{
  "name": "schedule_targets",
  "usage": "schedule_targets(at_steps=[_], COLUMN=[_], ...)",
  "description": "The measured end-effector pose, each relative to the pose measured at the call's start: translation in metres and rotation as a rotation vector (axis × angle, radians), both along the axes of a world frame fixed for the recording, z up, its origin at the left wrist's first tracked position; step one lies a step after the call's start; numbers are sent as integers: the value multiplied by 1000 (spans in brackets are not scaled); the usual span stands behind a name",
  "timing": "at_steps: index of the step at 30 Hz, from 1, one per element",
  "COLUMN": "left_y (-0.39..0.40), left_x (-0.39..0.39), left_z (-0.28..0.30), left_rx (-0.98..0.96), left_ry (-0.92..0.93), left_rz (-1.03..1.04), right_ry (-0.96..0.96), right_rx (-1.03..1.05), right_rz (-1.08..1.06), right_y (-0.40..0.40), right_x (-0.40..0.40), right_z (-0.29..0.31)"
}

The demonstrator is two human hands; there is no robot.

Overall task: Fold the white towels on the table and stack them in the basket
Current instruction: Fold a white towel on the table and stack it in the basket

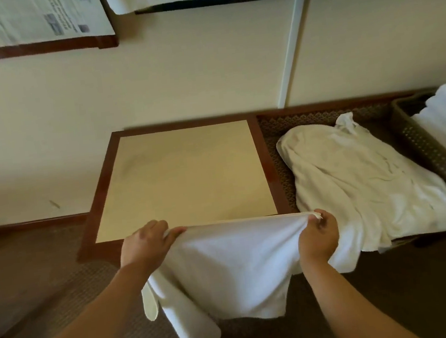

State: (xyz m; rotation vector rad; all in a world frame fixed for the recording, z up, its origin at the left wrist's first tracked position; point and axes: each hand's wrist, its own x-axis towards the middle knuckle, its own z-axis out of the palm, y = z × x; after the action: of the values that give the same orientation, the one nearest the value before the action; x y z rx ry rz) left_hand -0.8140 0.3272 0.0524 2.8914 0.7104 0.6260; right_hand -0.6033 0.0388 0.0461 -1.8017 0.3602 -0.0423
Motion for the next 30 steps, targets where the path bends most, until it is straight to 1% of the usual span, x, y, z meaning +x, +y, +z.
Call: schedule_targets(at_steps=[3,6,8,10,11,16,19,23,25,27,30], left_y=[35,74,99,116,128,181,210,257,279,294,304], left_x=[28,62,90,114,130,208,259,333,368,400,429], left_z=[5,21,39,54,58,75,81,66,52,35,7], left_rx=[-17,-14,-50,-137,-154,-95,-84,5,-9,-48,-71], left_ry=[3,1,71,189,212,317,351,442,448,479,570], left_rz=[-35,-70,-69,-32,-26,-16,-10,4,12,26,39], right_ry=[-19,-68,-96,-127,-144,-210,-217,-199,-188,-136,-69], right_rx=[-13,-20,-32,-54,-65,-125,-154,-224,-273,-321,-393], right_rz=[-92,-109,-111,-93,-81,9,48,118,148,182,288], right_y=[30,64,88,105,115,160,190,237,256,273,285], right_x=[19,48,72,93,110,195,252,338,375,409,443], right_z=[0,14,25,34,34,27,21,-2,-13,-24,-43])
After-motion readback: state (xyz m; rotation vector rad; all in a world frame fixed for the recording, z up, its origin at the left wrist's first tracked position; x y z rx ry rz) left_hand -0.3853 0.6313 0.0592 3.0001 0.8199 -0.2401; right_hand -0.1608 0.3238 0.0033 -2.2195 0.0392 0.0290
